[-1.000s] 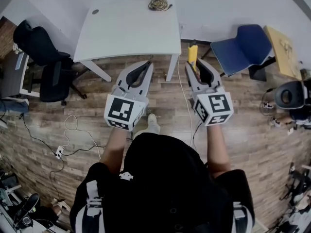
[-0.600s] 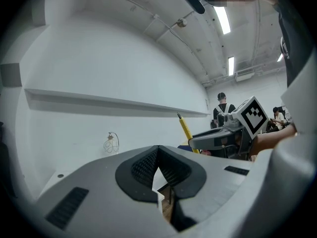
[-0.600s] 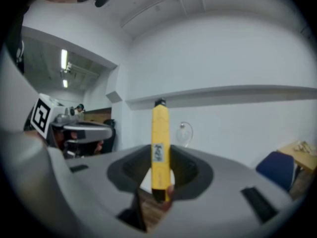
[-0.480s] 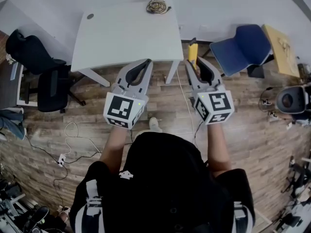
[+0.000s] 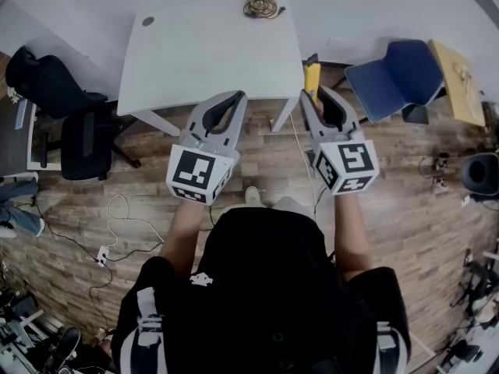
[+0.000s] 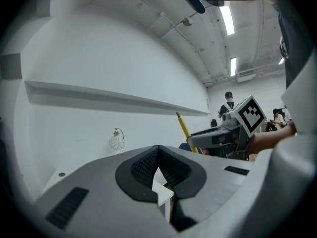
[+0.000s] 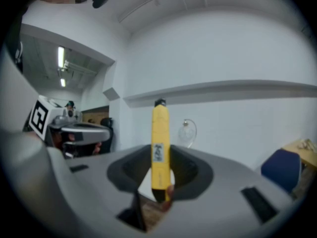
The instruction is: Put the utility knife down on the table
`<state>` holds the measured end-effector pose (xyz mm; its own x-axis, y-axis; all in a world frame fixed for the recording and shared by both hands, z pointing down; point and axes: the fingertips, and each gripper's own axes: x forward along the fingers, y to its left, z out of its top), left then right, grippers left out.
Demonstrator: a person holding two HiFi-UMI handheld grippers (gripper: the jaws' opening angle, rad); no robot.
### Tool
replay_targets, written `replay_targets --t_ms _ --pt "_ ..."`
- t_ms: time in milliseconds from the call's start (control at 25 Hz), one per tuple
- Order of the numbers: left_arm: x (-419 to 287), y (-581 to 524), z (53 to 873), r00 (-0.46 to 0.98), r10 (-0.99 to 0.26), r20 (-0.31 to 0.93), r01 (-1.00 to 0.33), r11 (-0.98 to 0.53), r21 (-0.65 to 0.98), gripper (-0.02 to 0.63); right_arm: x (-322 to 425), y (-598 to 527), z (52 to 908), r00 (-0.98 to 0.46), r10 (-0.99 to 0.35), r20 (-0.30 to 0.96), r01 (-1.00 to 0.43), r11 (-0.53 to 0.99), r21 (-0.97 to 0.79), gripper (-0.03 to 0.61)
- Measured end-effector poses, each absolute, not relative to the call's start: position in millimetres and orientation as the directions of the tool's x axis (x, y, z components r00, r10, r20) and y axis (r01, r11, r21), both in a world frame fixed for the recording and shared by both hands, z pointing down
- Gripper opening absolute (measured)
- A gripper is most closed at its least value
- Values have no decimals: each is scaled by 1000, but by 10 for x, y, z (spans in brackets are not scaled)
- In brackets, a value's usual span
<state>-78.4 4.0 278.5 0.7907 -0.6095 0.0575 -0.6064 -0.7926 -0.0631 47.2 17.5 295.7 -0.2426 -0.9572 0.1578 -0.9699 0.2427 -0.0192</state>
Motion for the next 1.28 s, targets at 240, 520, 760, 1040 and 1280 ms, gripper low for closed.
replay_targets --t_ms 240,520,760,1040,1280 --pt "-830 -92 2884 782 -620 72 -618 -785 -47 17 403 24 3048 -259 -950 173 -966 259 -26 135" --pt "-747 -246 2950 784 -615 83 -613 -788 -47 17 464 -149 3093 -262 -950 173 -965 259 -35 135" --pt "-626 -431 2984 787 -610 92 -608 -792 -47 17 588 -325 3130 -256 -950 180 -967 253 -39 135" --pt "-384 -721 3055 788 -607 104 -606 -794 -38 17 799 -613 3196 -259 -948 183 -966 255 -49 135" --pt "-235 -1052 3066 778 -619 113 -618 -785 -46 17 983 -925 3214 -273 -942 196 -962 271 -35 135"
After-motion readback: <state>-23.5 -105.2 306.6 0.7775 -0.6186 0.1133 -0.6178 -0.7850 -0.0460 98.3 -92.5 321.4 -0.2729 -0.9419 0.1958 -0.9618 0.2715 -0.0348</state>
